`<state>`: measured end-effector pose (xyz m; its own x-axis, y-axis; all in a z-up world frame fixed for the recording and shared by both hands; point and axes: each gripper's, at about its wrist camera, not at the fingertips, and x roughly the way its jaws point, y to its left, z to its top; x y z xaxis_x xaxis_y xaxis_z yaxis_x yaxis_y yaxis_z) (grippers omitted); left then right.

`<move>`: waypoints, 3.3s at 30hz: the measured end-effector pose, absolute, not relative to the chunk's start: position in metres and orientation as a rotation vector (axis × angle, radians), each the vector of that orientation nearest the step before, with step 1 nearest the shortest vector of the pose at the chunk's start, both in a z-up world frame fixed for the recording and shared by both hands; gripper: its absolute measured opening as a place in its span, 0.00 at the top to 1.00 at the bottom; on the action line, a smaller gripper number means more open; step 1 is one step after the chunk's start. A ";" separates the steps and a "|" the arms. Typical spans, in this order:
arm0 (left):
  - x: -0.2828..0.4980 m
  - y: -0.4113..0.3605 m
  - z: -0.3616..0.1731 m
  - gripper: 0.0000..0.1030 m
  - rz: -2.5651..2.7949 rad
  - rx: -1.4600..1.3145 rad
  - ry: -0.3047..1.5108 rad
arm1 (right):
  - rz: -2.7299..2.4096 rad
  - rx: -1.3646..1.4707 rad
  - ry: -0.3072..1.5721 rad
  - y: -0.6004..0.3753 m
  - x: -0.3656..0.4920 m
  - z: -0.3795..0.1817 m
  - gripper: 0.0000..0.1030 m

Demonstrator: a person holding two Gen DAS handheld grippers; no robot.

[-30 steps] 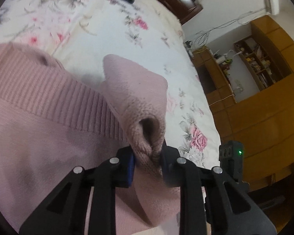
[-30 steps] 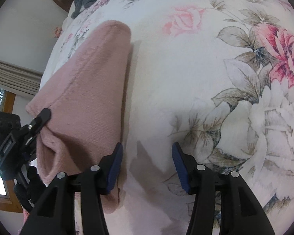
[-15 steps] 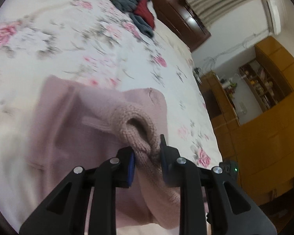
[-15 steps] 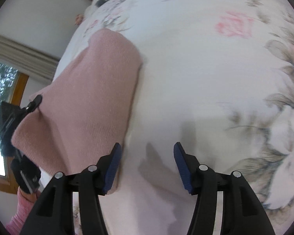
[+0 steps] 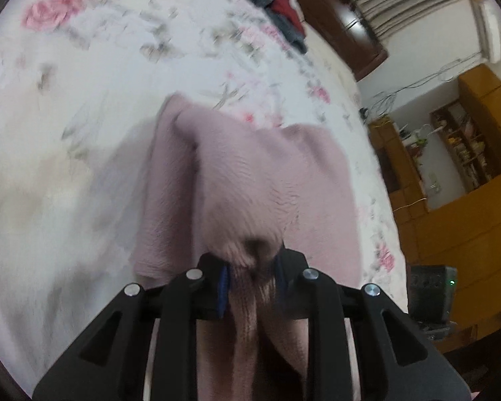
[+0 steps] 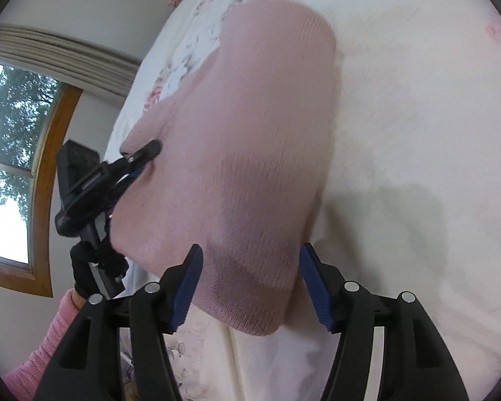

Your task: Fold small clothes

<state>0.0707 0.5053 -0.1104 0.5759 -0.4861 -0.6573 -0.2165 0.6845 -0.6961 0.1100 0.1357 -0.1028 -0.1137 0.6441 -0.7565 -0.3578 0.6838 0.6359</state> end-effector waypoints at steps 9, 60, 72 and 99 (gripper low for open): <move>0.029 0.506 -0.086 0.66 -0.146 -0.855 0.992 | 0.840 0.188 1.470 0.146 0.104 -0.115 0.50; 0.143 0.507 -0.066 0.61 -0.017 -0.553 1.107 | 0.829 0.249 1.455 0.118 0.103 -0.118 0.52; 0.110 0.499 -0.038 0.91 0.072 -0.309 0.950 | 0.830 0.228 1.455 0.121 0.100 -0.119 0.50; 0.077 0.520 -0.118 0.29 -0.159 -0.728 1.180 | 0.832 0.327 1.391 0.115 0.126 -0.096 0.35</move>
